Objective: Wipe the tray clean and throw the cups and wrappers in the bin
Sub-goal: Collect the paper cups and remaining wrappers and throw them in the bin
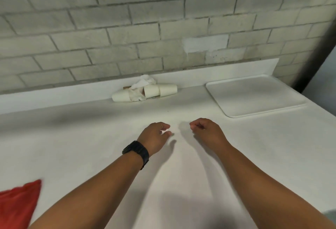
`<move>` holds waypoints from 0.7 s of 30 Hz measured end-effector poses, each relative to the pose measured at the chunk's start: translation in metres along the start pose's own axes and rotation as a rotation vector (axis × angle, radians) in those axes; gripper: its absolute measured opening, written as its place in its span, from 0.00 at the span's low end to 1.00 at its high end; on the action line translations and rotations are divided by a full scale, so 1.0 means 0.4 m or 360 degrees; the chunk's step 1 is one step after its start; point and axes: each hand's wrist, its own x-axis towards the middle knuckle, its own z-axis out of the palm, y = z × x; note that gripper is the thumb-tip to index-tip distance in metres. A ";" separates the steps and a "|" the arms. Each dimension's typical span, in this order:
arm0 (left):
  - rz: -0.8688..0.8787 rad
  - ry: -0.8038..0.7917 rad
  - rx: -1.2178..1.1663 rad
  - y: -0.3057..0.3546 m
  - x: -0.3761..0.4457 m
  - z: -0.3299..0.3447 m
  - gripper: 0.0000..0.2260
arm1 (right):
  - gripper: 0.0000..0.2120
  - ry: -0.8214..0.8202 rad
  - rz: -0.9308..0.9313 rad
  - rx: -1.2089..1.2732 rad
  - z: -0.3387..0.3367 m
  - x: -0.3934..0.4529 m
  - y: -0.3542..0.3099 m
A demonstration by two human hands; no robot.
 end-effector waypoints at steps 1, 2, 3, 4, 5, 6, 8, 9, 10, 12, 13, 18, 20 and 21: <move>-0.0010 0.0015 -0.0005 -0.018 0.007 -0.020 0.12 | 0.03 -0.0010 -0.0011 -0.0010 0.020 0.011 -0.008; -0.0017 0.0032 -0.0004 -0.038 0.015 -0.046 0.13 | 0.03 -0.0025 -0.0011 -0.0020 0.046 0.026 -0.016; -0.0025 0.0047 0.0002 -0.053 0.021 -0.063 0.13 | 0.04 -0.0043 -0.0007 -0.0030 0.064 0.036 -0.021; -0.0038 0.0065 0.0005 -0.075 0.033 -0.088 0.13 | 0.04 -0.0067 -0.0003 -0.0041 0.089 0.053 -0.031; -0.0049 0.0075 0.0008 -0.091 0.042 -0.102 0.13 | 0.05 -0.0081 -0.0005 -0.0061 0.103 0.065 -0.035; -0.0060 0.0086 0.0013 -0.107 0.052 -0.115 0.13 | 0.06 -0.0089 -0.0013 -0.0092 0.115 0.078 -0.039; -0.0079 0.0100 0.0017 -0.136 0.070 -0.137 0.14 | 0.05 -0.0108 -0.0028 -0.0159 0.136 0.105 -0.046; -0.0094 0.0110 0.0004 -0.153 0.083 -0.150 0.14 | 0.04 -0.0126 -0.0036 -0.0197 0.148 0.124 -0.050; -0.0107 0.0124 -0.0009 -0.165 0.094 -0.159 0.14 | 0.04 -0.0136 -0.0049 -0.0252 0.156 0.141 -0.053; -0.0129 0.0152 -0.0013 -0.189 0.123 -0.176 0.15 | 0.04 -0.0155 -0.0099 -0.0381 0.172 0.184 -0.059; -0.0142 0.0157 -0.0017 -0.197 0.136 -0.181 0.15 | 0.05 -0.0161 -0.0126 -0.0420 0.178 0.204 -0.061; -0.0208 0.0131 -0.0120 -0.220 0.241 -0.185 0.18 | 0.10 -0.0119 -0.0248 -0.0655 0.190 0.315 -0.072; -0.0239 0.0117 -0.0161 -0.215 0.304 -0.181 0.21 | 0.14 -0.0115 -0.0253 -0.0766 0.187 0.360 -0.078; -0.0254 0.0123 -0.0182 -0.208 0.336 -0.180 0.22 | 0.16 -0.0109 -0.0252 -0.0823 0.185 0.383 -0.082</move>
